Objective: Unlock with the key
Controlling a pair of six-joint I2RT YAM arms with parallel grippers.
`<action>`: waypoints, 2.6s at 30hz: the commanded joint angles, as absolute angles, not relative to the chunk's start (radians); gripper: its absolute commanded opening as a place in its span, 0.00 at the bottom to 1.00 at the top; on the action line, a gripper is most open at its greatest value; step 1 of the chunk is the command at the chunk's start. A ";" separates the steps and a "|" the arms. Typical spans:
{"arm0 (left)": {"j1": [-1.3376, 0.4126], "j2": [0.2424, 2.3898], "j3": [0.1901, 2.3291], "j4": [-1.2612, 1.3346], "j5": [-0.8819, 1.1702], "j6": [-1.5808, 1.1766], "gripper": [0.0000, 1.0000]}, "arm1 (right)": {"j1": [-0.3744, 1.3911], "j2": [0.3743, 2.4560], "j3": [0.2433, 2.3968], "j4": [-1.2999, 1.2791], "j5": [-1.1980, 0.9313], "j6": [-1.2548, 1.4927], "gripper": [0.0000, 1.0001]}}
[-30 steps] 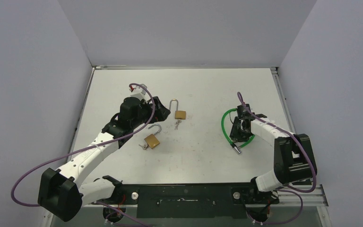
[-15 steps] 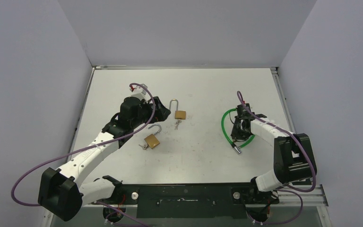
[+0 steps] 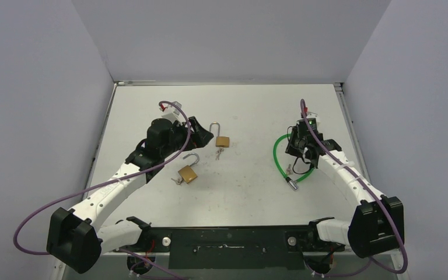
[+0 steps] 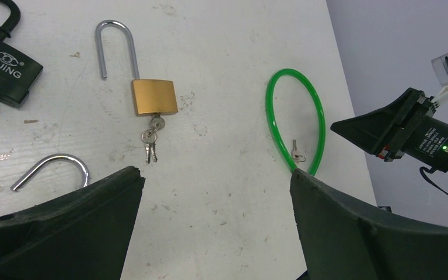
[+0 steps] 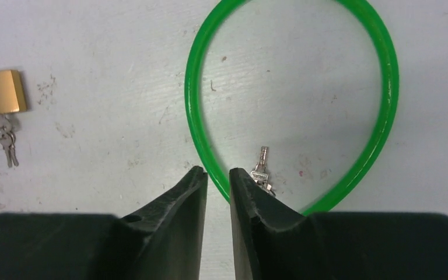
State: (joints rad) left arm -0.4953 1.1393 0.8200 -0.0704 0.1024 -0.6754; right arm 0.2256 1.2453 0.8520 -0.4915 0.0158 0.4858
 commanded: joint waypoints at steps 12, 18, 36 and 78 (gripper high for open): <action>-0.491 1.100 0.830 0.021 0.136 -0.727 0.94 | 0.191 1.343 0.780 -0.551 0.038 0.567 0.37; -0.491 1.104 0.825 0.023 0.135 -0.730 0.94 | 0.186 1.410 0.758 -0.516 0.007 0.551 0.38; -0.491 1.132 0.846 0.021 0.127 -0.710 0.94 | 0.183 1.519 0.767 -0.465 0.008 0.505 0.32; -0.491 1.143 0.816 0.066 0.176 -0.768 0.94 | 0.277 1.252 0.759 -0.353 0.039 0.421 0.14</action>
State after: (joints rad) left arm -0.4953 1.1446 0.8120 -0.0105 0.1448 -0.7418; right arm 0.2405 1.3148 0.7525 -0.4110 0.0212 0.4438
